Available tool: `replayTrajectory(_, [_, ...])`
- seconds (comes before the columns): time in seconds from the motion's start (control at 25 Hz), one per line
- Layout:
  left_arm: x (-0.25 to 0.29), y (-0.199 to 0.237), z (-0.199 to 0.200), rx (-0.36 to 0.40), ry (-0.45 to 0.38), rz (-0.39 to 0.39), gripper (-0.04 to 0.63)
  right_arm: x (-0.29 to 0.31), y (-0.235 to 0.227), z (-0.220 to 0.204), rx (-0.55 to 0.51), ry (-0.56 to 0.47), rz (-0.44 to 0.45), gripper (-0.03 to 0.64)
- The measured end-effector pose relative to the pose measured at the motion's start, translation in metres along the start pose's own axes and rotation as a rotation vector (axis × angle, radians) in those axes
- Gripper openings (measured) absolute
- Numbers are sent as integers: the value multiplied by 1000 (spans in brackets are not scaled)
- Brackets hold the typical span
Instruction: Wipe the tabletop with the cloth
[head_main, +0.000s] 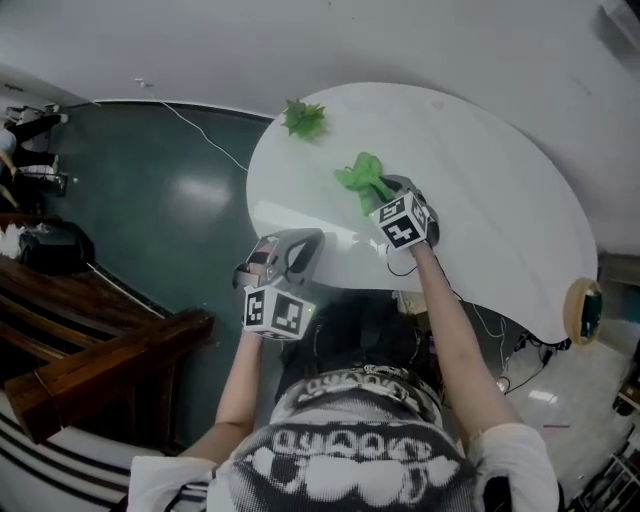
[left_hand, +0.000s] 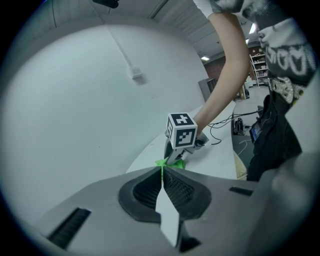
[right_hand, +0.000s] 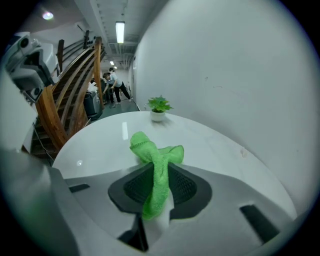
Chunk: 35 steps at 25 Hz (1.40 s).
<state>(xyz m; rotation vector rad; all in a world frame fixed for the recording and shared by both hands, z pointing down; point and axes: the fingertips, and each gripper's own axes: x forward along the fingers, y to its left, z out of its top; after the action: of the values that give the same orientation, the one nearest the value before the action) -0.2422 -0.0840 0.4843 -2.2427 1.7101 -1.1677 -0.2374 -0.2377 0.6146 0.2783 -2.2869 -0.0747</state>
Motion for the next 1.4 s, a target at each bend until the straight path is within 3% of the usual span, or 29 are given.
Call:
replayTrajectory(0.88, [130, -141, 207, 135, -187, -210, 11, -217, -212, -286, 305, 158, -334, 86])
replayTrajectory(1.4, [175, -233, 297, 213, -266, -319, 11, -329, -261, -420, 449, 215, -483, 86])
